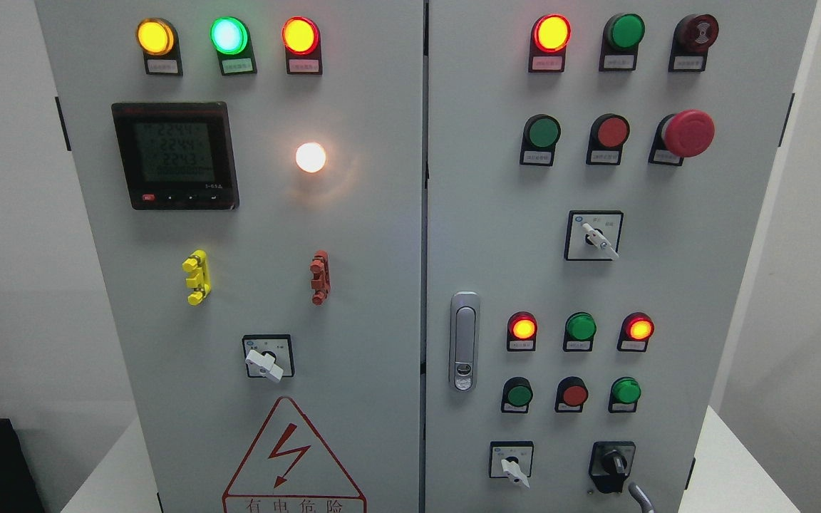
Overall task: Trip black knob to open circuit
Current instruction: 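Raise the right hand up to the black rotary knob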
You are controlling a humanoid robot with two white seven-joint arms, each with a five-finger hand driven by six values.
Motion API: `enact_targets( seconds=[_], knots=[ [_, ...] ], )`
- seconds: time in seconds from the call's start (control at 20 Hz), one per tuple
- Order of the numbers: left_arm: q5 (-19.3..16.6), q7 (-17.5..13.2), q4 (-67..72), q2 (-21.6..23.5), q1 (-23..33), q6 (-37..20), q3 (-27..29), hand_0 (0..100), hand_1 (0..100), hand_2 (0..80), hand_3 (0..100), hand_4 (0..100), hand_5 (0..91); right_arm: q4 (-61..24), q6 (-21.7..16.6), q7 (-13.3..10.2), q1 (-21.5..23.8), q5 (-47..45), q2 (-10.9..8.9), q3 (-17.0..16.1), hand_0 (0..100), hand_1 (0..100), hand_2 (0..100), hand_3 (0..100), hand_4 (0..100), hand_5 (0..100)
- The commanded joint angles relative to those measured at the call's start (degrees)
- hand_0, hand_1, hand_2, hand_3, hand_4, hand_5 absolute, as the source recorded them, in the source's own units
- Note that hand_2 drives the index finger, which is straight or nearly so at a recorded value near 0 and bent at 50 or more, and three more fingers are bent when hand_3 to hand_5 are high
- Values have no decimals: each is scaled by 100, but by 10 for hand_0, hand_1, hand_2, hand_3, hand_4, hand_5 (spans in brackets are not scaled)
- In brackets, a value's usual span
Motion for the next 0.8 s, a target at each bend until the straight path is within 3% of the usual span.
enact_targets(
  seconds=[0.0,0.75],
  knots=[
    [14,-2,0,1,-12,-20,14,120,389,0,0,0,0,-138,-36,0,-84,-22,21,33,0,0,0,1000,1000,1000],
    [14,-2,0,1,-12,-11,14,120,389,0,0,0,0,-147,-45,0,-22,-13,38,156,0,0,0,1000,1000,1000]
  ],
)
